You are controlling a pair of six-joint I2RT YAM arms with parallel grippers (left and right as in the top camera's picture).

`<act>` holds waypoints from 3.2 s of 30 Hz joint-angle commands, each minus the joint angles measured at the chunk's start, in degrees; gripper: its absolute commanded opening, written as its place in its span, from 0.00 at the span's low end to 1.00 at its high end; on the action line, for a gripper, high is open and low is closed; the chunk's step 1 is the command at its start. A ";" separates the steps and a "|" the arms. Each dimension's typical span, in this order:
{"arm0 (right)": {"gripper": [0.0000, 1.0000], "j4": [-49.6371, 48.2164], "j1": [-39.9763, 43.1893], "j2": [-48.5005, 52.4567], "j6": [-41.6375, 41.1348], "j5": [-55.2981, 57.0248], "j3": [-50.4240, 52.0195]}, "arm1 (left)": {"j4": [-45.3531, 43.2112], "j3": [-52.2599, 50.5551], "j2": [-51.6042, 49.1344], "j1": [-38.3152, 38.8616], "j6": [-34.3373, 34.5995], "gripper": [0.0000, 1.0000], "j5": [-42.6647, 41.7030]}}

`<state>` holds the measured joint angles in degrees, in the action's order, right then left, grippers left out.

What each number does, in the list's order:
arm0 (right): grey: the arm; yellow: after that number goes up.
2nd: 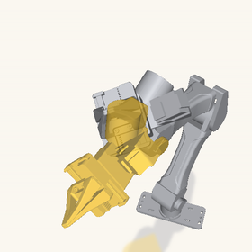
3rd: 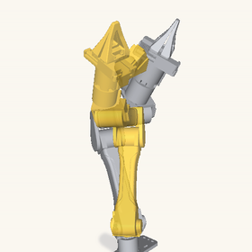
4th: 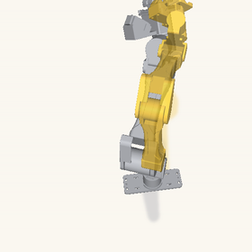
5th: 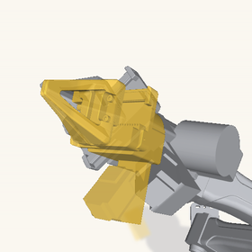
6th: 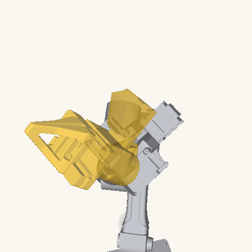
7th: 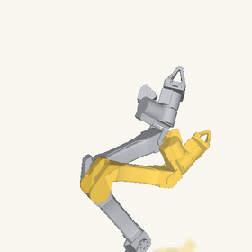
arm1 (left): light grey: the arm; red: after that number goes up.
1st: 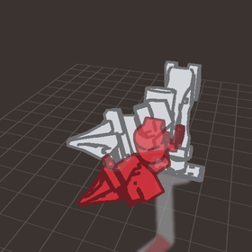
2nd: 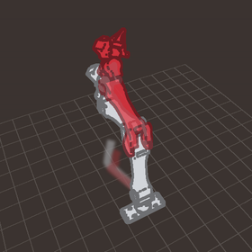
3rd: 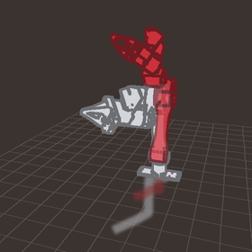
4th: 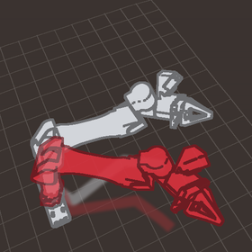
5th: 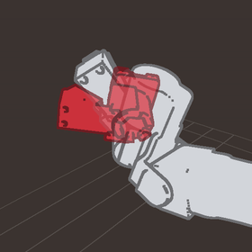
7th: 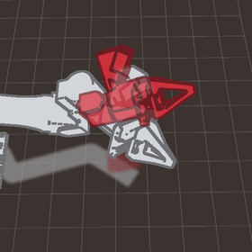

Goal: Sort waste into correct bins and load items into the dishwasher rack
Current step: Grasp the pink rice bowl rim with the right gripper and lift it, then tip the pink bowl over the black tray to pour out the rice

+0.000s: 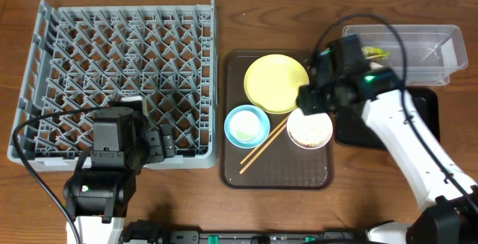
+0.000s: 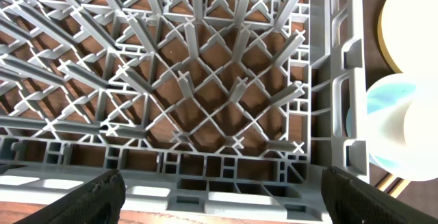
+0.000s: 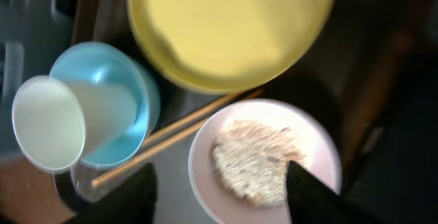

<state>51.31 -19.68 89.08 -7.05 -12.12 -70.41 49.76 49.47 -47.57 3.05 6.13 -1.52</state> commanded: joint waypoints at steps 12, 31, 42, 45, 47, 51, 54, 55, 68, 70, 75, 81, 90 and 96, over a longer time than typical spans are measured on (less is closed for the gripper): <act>0.37 -10.73 -10.82 -0.68 -8.98 6.25 15.08 | 0.17 1.29 0.09 -0.31 -0.09 0.93 0.24; 0.01 -22.51 -13.16 -0.63 -13.14 13.60 23.28 | 0.39 1.29 0.09 -0.31 -0.09 0.93 0.24; 0.01 -21.86 -12.15 -3.48 -14.86 7.87 18.43 | 0.39 1.29 0.09 -0.31 -0.09 0.93 0.24; 0.01 -21.22 -10.21 -6.34 -15.26 5.70 16.22 | 0.39 1.29 0.09 -0.31 -0.09 0.93 0.24; 0.01 -20.96 -7.87 -8.72 -15.26 2.75 15.23 | 0.39 1.29 0.09 -0.31 -0.09 0.93 0.24; 0.01 -19.82 -1.53 -12.48 -15.23 -4.26 14.95 | 0.37 1.29 0.09 -0.31 -0.09 0.93 0.24; 0.01 -18.18 4.81 -13.62 -15.19 -10.49 14.95 | 0.37 1.29 0.09 -0.31 -0.09 0.93 0.24; 0.01 -17.62 7.13 -13.64 -15.04 -12.83 14.95 | 0.35 1.29 0.09 -0.31 -0.11 0.93 0.24; 0.01 -14.12 31.45 -12.61 -8.66 -31.30 14.99 | 0.35 1.29 0.09 -0.31 -0.09 0.93 0.24; 0.01 -13.70 34.49 -11.45 -6.93 -34.58 14.99 | 0.35 1.29 0.09 -0.31 -0.09 0.93 0.24; 0.01 -13.88 40.83 -6.69 -4.59 -44.17 14.99 | 0.35 1.29 0.09 -0.31 -0.09 0.93 0.24; 0.01 -15.15 45.57 0.50 -1.95 -53.44 14.99 | 0.35 1.29 0.09 -0.31 -0.09 0.93 0.24; 0.01 -19.28 51.23 11.23 -1.44 -65.88 15.02 | 0.35 1.29 0.09 -0.31 -0.09 0.93 0.24; 0.01 -20.55 54.40 16.00 -1.42 -68.89 15.02 | 0.35 1.29 0.09 -0.31 -0.09 0.93 0.24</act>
<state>31.29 32.84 103.55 -9.74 -74.85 -54.50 49.95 49.47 -47.57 3.05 6.13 -1.52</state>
